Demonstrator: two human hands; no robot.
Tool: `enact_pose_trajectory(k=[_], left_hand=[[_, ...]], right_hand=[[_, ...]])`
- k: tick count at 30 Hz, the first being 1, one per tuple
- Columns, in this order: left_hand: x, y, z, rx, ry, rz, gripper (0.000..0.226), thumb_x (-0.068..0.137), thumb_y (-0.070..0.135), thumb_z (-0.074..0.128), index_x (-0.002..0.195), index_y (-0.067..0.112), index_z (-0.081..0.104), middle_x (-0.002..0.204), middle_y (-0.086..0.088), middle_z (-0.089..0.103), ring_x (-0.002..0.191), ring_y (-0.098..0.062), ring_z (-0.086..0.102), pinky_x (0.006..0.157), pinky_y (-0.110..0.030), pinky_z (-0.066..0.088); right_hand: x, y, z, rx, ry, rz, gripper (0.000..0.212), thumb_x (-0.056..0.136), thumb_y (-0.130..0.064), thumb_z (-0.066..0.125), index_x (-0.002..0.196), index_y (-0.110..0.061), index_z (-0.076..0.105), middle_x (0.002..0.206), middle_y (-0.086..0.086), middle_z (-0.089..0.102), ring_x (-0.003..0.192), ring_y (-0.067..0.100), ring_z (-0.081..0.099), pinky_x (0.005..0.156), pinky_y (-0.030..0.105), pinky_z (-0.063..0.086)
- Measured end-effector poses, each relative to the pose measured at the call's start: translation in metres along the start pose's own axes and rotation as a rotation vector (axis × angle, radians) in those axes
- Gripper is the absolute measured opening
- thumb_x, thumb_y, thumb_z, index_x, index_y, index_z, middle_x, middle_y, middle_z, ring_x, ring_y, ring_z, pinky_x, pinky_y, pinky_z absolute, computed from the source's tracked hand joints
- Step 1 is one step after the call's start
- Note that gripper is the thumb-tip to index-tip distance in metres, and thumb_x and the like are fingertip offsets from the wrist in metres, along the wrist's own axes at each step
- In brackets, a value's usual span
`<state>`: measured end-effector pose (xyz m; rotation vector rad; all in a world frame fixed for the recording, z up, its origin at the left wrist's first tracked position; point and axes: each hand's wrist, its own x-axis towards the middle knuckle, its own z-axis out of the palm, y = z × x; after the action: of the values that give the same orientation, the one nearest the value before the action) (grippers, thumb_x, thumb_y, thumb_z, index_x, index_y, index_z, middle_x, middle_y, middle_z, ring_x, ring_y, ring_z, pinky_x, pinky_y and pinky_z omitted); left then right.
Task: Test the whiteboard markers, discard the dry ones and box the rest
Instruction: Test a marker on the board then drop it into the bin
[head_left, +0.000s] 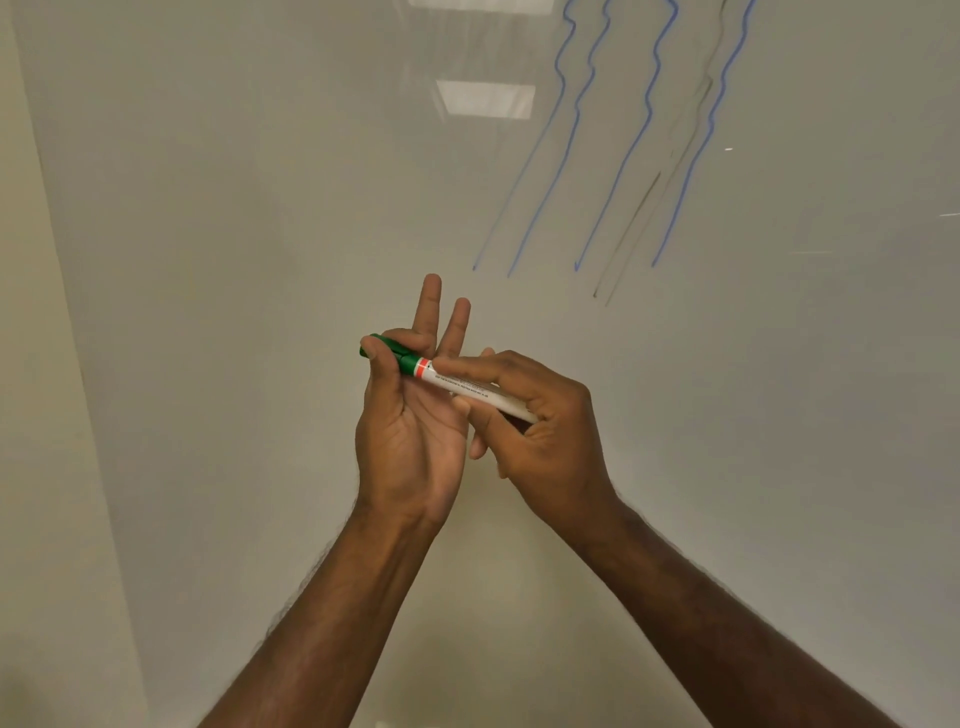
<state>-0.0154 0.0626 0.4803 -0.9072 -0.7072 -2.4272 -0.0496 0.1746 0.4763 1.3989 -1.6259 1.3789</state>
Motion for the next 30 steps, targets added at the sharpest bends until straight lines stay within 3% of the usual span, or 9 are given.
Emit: enact_pose_trajectory(k=[4, 6, 12, 16, 20, 22, 24, 30], left_hand=[[-0.001, -0.007, 0.008, 0.039, -0.041, -0.015, 0.064, 0.108, 0.047, 0.018, 0.092, 0.028, 0.076, 0.157, 0.003, 0.045, 0.148, -0.022, 0.038, 0.123, -0.058, 0.02], [-0.001, -0.01, 0.012, 0.052, -0.056, -0.02, 0.066, 0.108, 0.047, 0.014, 0.094, 0.029, 0.076, 0.157, 0.005, 0.045, 0.148, -0.021, 0.037, 0.123, -0.06, 0.016], [-0.001, -0.026, 0.013, -0.001, -0.044, -0.031, 0.062, 0.109, 0.044, 0.017, 0.087, 0.024, 0.071, 0.156, 0.004, 0.046, 0.147, -0.024, 0.039, 0.116, -0.056, 0.035], [0.001, -0.051, 0.01, 0.047, -0.009, -0.047, 0.045, 0.107, 0.048, 0.022, 0.127, 0.024, 0.055, 0.158, 0.008, 0.042, 0.149, -0.02, 0.035, 0.122, -0.057, 0.025], [0.002, -0.081, 0.018, 0.107, -0.011, -0.11, 0.059, 0.104, 0.051, 0.026, 0.15, 0.017, 0.038, 0.159, 0.01, 0.04, 0.149, -0.017, 0.035, 0.123, -0.056, 0.022], [-0.001, -0.098, 0.025, 0.096, -0.003, -0.133, 0.056, 0.102, 0.051, 0.03, 0.144, 0.016, 0.044, 0.16, 0.007, 0.04, 0.149, -0.019, 0.036, 0.123, -0.056, 0.024], [-0.007, -0.117, 0.036, 0.075, 0.002, -0.135, 0.042, 0.103, 0.049, 0.032, 0.123, 0.018, 0.05, 0.159, 0.004, 0.041, 0.147, -0.023, 0.039, 0.121, -0.054, 0.03], [-0.027, -0.163, 0.07, 0.146, -0.023, -0.139, 0.031, 0.098, 0.042, 0.039, 0.103, 0.014, 0.052, 0.157, -0.008, 0.044, 0.137, -0.037, 0.051, 0.108, -0.056, 0.046]], right_hand=[[-0.002, -0.005, -0.005, 0.031, 0.028, 0.066, 0.03, 0.095, -0.002, 0.068, 0.122, -0.014, 0.071, 0.106, -0.016, 0.07, 0.075, -0.006, 0.065, 0.07, 0.01, 0.049], [-0.003, -0.007, -0.009, 0.04, 0.049, 0.089, 0.031, 0.095, -0.004, 0.068, 0.122, -0.02, 0.069, 0.103, -0.013, 0.072, 0.067, 0.002, 0.066, 0.06, 0.015, 0.053], [-0.007, -0.009, -0.021, 0.13, 0.071, 0.219, 0.03, 0.094, -0.002, 0.069, 0.12, -0.016, 0.072, 0.094, 0.001, 0.073, 0.051, 0.028, 0.061, 0.041, 0.036, 0.053], [-0.014, -0.009, -0.037, 0.185, 0.091, 0.305, 0.031, 0.093, -0.001, 0.069, 0.116, -0.022, 0.071, 0.089, -0.003, 0.076, 0.048, 0.022, 0.059, 0.04, 0.027, 0.051], [-0.024, -0.007, -0.066, 0.219, 0.109, 0.383, 0.032, 0.093, 0.0, 0.068, 0.113, -0.024, 0.071, 0.079, -0.01, 0.076, 0.047, 0.017, 0.058, 0.04, 0.025, 0.051], [-0.03, -0.007, -0.085, 0.213, 0.111, 0.411, 0.031, 0.093, 0.001, 0.068, 0.113, -0.022, 0.072, 0.077, -0.007, 0.076, 0.047, 0.019, 0.058, 0.04, 0.025, 0.05], [-0.037, -0.006, -0.107, 0.194, 0.102, 0.44, 0.029, 0.093, 0.001, 0.068, 0.111, -0.021, 0.073, 0.077, -0.005, 0.076, 0.048, 0.018, 0.059, 0.04, 0.026, 0.05], [-0.058, -0.001, -0.179, 0.114, 0.01, 0.507, 0.03, 0.091, -0.004, 0.073, 0.113, -0.025, 0.074, 0.098, -0.001, 0.078, 0.053, 0.022, 0.065, 0.04, 0.025, 0.046]])
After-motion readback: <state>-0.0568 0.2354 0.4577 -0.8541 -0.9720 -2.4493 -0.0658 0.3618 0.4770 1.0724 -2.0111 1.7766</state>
